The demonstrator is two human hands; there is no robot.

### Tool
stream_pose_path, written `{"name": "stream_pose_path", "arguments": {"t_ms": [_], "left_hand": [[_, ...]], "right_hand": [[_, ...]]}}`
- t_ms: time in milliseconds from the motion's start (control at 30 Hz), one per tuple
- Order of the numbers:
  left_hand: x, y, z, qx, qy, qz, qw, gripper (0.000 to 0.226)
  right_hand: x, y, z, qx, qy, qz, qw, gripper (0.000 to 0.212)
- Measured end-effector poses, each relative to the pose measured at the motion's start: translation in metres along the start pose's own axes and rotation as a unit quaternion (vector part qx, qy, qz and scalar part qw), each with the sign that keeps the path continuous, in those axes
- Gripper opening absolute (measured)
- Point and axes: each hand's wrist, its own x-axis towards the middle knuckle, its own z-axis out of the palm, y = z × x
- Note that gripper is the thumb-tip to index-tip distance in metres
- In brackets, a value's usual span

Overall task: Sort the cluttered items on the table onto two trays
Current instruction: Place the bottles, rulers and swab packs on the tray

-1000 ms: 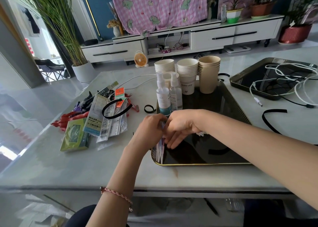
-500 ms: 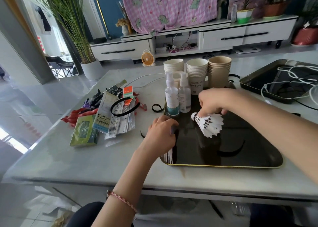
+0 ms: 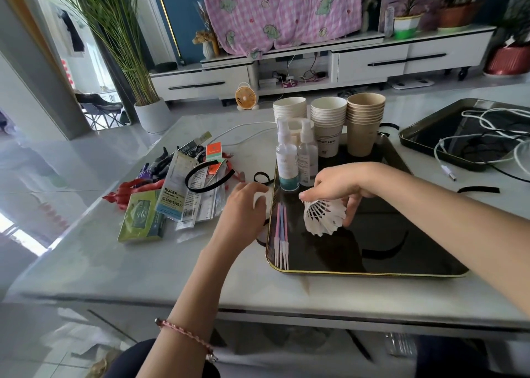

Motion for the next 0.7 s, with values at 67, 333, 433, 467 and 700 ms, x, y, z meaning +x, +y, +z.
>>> {"name": "stream_pose_path", "arguments": {"t_ms": [67, 333, 433, 467, 700], "left_hand": [[0.002, -0.006, -0.007, -0.023, 0.023, -0.017, 0.999, 0.029], [0.005, -0.023, -0.035, -0.042, 0.11, -0.055, 0.991, 0.032], [0.002, -0.026, -0.037, -0.04, 0.11, -0.051, 0.992, 0.032], [0.002, -0.028, -0.037, -0.041, 0.11, -0.051, 0.992, 0.032], [-0.006, -0.022, -0.038, -0.04, 0.115, -0.052, 0.991, 0.034]], "right_hand": [[0.0, -0.003, 0.004, 0.025, 0.0, -0.015, 1.0, 0.047], [-0.008, -0.012, 0.001, 0.016, 0.068, -0.07, 0.995, 0.063], [-0.016, -0.017, -0.003, -0.085, 0.115, -0.104, 0.984, 0.044], [-0.019, -0.021, -0.004, -0.11, 0.145, -0.121, 0.976, 0.04], [-0.029, -0.054, 0.006, -0.059, 0.222, -0.256, 0.939, 0.018]]}}
